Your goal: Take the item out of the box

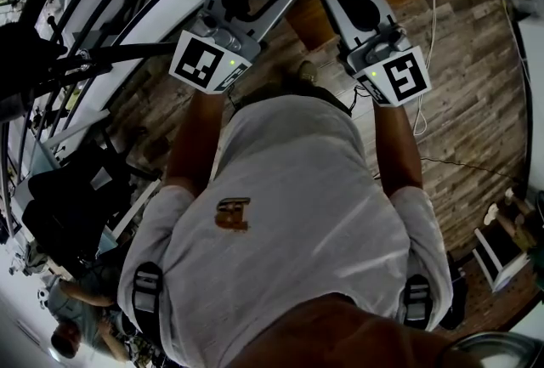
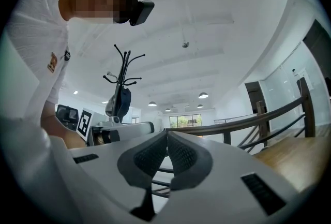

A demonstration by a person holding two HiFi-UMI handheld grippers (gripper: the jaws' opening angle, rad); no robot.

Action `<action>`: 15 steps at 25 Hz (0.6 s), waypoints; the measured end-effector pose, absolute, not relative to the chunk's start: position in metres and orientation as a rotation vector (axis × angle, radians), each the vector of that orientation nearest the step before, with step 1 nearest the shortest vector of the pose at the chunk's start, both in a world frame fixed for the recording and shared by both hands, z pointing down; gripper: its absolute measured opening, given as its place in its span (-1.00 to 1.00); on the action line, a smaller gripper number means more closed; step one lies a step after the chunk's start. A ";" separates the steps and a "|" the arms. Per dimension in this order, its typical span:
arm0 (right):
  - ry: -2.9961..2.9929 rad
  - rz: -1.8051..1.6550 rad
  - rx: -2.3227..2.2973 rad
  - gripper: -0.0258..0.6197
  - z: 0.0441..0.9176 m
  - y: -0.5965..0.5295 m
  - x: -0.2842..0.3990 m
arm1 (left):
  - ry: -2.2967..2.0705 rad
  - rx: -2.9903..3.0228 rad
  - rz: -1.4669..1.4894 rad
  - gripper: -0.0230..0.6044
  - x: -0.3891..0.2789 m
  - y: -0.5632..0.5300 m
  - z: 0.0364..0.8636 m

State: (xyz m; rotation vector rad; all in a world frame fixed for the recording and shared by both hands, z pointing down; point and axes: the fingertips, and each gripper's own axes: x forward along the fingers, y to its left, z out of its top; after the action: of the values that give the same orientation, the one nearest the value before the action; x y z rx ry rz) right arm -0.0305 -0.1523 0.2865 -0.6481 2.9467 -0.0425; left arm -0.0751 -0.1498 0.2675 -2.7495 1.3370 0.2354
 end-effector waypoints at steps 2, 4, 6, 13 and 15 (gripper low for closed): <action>2.946 -0.039 -0.648 -0.83 0.287 -0.152 -0.032 | 1.338 -2.749 0.233 -0.27 -0.076 -0.149 0.269; 2.951 -0.031 -0.652 -0.83 0.288 -0.151 -0.033 | 1.340 -2.747 0.243 -0.27 -0.077 -0.149 0.267; 2.958 -0.017 -0.657 -0.83 0.288 -0.151 -0.034 | 1.339 -2.748 0.244 -0.27 -0.077 -0.150 0.268; 2.954 0.004 -0.663 -0.83 0.284 -0.150 -0.038 | 1.334 -2.755 0.235 -0.27 -0.076 -0.152 0.272; 2.945 0.005 -0.673 -0.83 0.282 -0.152 -0.036 | 1.335 -2.755 0.233 -0.27 -0.075 -0.152 0.272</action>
State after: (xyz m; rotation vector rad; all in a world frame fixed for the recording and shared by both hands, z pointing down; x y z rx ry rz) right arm -0.0360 -0.1520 0.2820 -0.6728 2.9447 0.0054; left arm -0.0747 -0.1521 0.2722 -2.7547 1.3348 0.2334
